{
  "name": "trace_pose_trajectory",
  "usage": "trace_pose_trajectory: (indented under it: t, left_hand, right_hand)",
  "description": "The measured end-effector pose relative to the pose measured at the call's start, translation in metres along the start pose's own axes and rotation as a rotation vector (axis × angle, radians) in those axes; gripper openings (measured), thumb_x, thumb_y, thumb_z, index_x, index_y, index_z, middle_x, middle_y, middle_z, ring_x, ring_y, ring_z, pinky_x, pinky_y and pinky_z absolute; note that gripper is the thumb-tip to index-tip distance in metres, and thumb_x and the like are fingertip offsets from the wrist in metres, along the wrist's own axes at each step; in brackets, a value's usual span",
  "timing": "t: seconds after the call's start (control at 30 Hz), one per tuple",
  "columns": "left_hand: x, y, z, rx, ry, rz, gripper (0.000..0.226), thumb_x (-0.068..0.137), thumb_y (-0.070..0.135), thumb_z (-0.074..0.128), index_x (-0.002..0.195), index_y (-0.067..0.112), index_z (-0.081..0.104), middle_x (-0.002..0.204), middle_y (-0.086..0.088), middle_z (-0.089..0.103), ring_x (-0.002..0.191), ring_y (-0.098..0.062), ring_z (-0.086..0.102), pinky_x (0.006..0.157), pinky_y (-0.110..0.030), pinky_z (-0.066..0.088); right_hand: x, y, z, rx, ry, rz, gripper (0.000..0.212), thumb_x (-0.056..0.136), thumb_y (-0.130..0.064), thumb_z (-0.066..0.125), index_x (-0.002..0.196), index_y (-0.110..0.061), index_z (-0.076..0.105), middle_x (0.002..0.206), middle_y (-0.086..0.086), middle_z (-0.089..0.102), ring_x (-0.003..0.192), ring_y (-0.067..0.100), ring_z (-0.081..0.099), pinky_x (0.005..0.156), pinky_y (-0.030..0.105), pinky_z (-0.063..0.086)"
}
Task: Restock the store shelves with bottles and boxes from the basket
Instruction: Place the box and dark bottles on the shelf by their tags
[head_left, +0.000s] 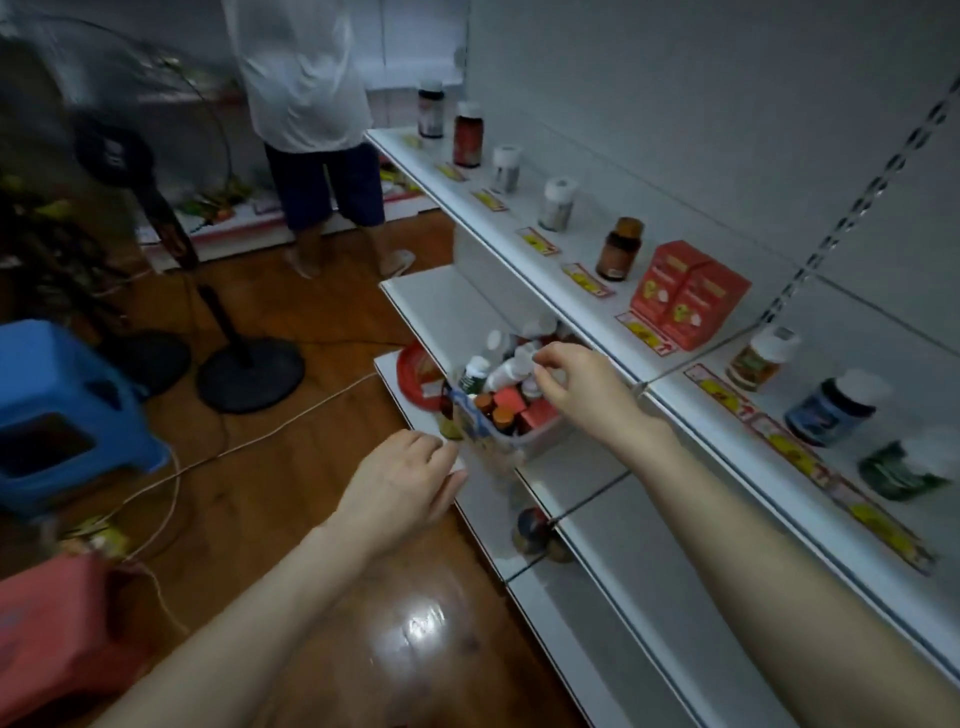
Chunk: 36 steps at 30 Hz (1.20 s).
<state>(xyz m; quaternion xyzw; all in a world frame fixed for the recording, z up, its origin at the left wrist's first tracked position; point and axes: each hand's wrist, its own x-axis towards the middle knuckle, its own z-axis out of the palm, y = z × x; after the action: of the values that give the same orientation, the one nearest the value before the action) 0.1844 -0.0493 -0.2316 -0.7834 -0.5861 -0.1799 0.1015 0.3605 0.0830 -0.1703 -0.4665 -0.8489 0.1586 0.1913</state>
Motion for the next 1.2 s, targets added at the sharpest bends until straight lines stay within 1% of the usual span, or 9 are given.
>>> trace_pose_trajectory:
  t: [0.23,0.4,0.5,0.57,0.77,0.83,0.9,1.0,1.2]
  left_hand:
    - [0.029,-0.095,0.035,-0.023,-0.118,-0.014,0.043,0.087,0.034,0.038,0.083,0.005,0.069,0.073,-0.008,0.067,0.066,-0.023,0.065,0.061,-0.028,0.055]
    - [0.073,-0.146,0.085,-0.058,-0.255,0.019,0.042,0.086,0.035,0.038,0.080,0.004,0.066,0.069,-0.009,0.063,0.061,-0.025,0.061,0.055,-0.031,0.053]
    - [0.104,-0.171,0.114,-0.074,-0.316,0.048,0.027,0.082,0.028,0.061,0.084,0.002,0.065,0.072,-0.012,0.063,0.063,-0.028,0.062,0.056,-0.033,0.054]
    - [0.124,-0.184,0.132,-0.093,-0.339,0.082,0.029,0.071,0.024,0.076,0.086,0.001,0.067,0.074,-0.013,0.065,0.064,-0.029,0.063,0.057,-0.032,0.054]
    - [0.178,-0.200,0.192,-0.114,-0.415,0.248,0.030,0.063,0.024,0.081,0.078,0.004,0.066,0.067,-0.011,0.062,0.058,-0.027,0.060,0.051,-0.030,0.049]
    - [0.191,-0.199,0.216,-0.140,-0.471,0.314,0.029,0.061,0.023,0.082,0.074,0.005,0.063,0.065,-0.012,0.060,0.055,-0.029,0.059,0.047,-0.030,0.048]
    - [0.204,-0.195,0.240,-0.160,-0.557,0.363,0.028,0.071,0.025,0.076,0.081,0.003,0.061,0.073,-0.016,0.061,0.064,-0.032,0.061,0.054,-0.034,0.050]
    - [0.216,-0.182,0.279,-0.066,-0.615,0.376,0.036,0.091,0.038,0.048,0.107,0.006,0.055,0.103,-0.014,0.061,0.093,-0.031,0.060,0.077,-0.034,0.046]
    - [0.227,-0.162,0.335,0.067,-0.800,0.475,0.047,0.089,0.051,0.048,0.110,0.010,0.055,0.110,-0.007,0.063,0.102,-0.023,0.061,0.069,-0.029,0.038]
  right_hand:
    - [0.056,0.019,0.060,0.006,-0.079,0.189,0.021,0.091,-0.017,0.051,0.095,-0.001,0.062,0.089,0.018,0.065,0.085,0.033,0.061,0.070,0.041,0.049]
    - [0.091,0.064,0.101,0.049,-0.142,0.349,0.015,0.087,-0.013,0.054,0.095,-0.002,0.062,0.089,0.016,0.066,0.085,0.031,0.062,0.070,0.037,0.049]
    - [0.111,0.085,0.122,0.054,-0.164,0.450,0.020,0.088,-0.010,0.055,0.105,0.000,0.059,0.103,0.020,0.065,0.096,0.033,0.061,0.072,0.029,0.041]
    - [0.121,0.095,0.136,0.056,-0.188,0.508,0.024,0.089,-0.011,0.055,0.109,0.003,0.058,0.108,0.021,0.064,0.101,0.034,0.060,0.069,0.026,0.035]
    - [0.137,0.122,0.177,0.110,-0.272,0.657,0.024,0.087,-0.019,0.061,0.098,0.003,0.058,0.098,0.019,0.064,0.092,0.032,0.061,0.063,0.025,0.032]
    - [0.139,0.126,0.188,0.092,-0.300,0.698,0.028,0.087,-0.023,0.061,0.102,0.001,0.056,0.101,0.019,0.062,0.093,0.032,0.059,0.065,0.028,0.036]
    - [0.143,0.127,0.199,0.038,-0.327,0.723,0.036,0.087,-0.027,0.060,0.112,-0.002,0.054,0.109,0.019,0.058,0.098,0.033,0.057,0.074,0.034,0.045]
    - [0.147,0.130,0.219,-0.057,-0.401,0.765,0.043,0.088,-0.033,0.057,0.122,-0.008,0.048,0.116,0.018,0.053,0.105,0.035,0.054,0.084,0.039,0.047]
    - [0.145,0.136,0.248,-0.176,-0.505,0.813,0.041,0.091,-0.036,0.051,0.121,-0.008,0.048,0.119,0.017,0.055,0.107,0.034,0.054,0.082,0.036,0.043]
